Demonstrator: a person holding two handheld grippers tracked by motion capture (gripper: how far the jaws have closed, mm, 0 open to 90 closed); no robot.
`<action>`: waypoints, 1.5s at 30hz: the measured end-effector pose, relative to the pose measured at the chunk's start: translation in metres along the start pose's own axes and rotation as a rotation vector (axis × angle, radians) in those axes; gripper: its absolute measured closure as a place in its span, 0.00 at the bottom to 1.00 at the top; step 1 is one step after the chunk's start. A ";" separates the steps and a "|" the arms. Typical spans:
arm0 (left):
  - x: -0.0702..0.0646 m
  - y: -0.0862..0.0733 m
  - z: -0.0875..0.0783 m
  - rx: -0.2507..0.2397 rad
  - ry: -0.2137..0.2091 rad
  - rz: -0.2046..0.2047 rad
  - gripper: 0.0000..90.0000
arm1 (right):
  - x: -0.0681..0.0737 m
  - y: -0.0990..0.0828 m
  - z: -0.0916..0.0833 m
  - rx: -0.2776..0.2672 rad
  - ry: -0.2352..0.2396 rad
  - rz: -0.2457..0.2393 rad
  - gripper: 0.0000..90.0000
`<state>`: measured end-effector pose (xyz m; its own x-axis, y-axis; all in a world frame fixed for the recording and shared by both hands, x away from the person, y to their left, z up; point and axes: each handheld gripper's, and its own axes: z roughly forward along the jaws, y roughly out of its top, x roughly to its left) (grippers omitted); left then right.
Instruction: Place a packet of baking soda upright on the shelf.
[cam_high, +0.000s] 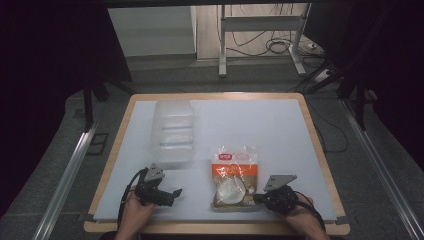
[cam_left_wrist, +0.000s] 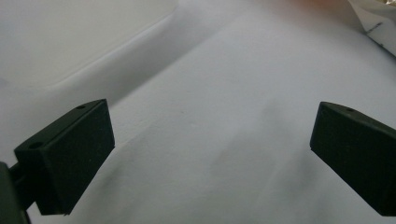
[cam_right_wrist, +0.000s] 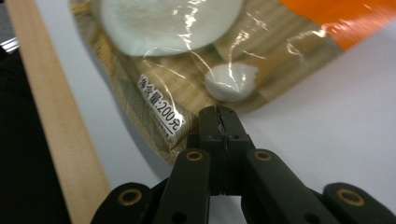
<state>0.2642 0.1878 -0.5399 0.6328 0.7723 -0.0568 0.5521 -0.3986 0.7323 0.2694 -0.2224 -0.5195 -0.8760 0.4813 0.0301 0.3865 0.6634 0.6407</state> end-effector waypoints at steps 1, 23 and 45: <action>0.000 0.000 0.000 0.000 0.000 0.001 0.00 | 0.001 0.000 0.001 0.000 0.015 -0.004 0.99; -0.001 0.002 0.001 0.001 0.006 0.009 0.00 | 0.024 0.018 0.023 -0.016 0.117 -0.015 0.99; -0.002 0.002 0.001 0.004 0.010 0.017 0.00 | 0.054 0.060 0.064 -0.017 0.152 -0.028 0.99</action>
<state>0.2647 0.1848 -0.5392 0.6365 0.7703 -0.0379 0.5435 -0.4132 0.7307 0.2634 -0.1202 -0.5283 -0.9203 0.3700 0.1269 0.3577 0.6648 0.6559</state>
